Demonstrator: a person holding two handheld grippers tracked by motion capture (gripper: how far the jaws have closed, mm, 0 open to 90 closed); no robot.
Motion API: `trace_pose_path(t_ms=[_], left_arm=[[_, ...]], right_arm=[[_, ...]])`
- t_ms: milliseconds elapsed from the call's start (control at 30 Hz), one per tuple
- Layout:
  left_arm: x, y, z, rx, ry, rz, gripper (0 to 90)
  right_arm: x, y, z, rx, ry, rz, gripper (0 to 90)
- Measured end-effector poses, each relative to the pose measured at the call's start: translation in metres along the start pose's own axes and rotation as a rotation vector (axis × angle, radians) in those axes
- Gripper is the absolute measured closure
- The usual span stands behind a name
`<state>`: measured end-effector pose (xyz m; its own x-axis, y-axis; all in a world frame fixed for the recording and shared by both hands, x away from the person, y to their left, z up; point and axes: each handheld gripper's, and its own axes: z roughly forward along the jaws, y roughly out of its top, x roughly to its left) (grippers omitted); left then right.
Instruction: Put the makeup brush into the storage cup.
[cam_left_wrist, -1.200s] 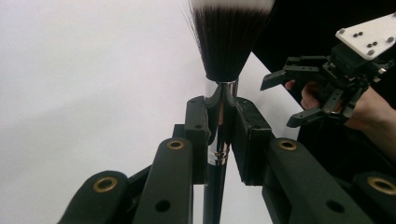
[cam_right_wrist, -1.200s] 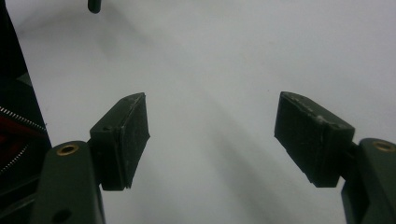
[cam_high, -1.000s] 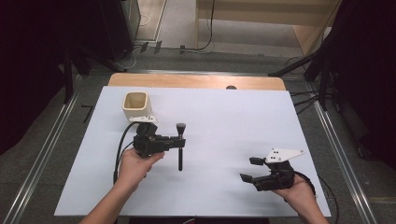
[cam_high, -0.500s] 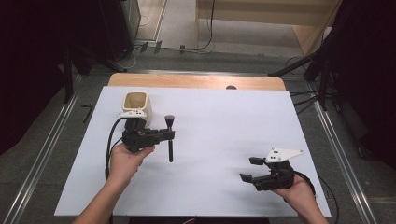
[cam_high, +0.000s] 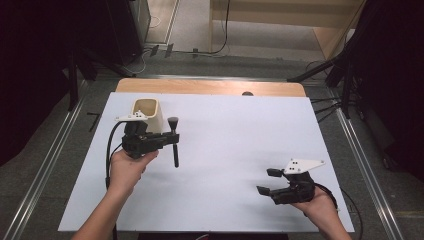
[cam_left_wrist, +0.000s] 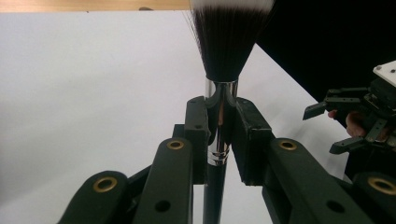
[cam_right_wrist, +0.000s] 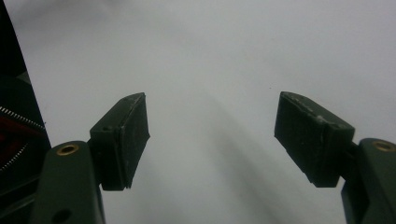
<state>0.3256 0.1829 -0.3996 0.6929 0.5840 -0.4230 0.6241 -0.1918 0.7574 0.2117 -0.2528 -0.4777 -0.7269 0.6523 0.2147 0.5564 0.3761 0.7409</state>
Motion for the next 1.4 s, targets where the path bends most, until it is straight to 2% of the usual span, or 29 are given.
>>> trace_pose_path(t_ms=[267,400,533,767,1400], left_arm=[[0.007,0.005,-0.007,-0.012,0.043,0.007,78.1],[0.008,0.005,-0.011,-0.028,0.047,-0.010,78.1],[0.009,0.008,-0.014,-0.021,0.059,-0.006,78.2],[0.018,0.019,-0.021,-0.041,0.061,-0.027,78.2],[0.043,0.055,-0.036,-0.075,0.120,-0.057,78.1]], right_arm=[[0.000,0.000,0.000,0.002,0.000,0.003,27.2],[0.000,-0.001,0.001,0.007,-0.002,0.012,27.2],[-0.001,-0.001,0.000,-0.003,-0.006,0.014,27.2],[-0.002,-0.002,0.000,-0.006,-0.001,0.019,27.2],[-0.001,-0.001,0.001,-0.006,0.004,0.017,27.2]])
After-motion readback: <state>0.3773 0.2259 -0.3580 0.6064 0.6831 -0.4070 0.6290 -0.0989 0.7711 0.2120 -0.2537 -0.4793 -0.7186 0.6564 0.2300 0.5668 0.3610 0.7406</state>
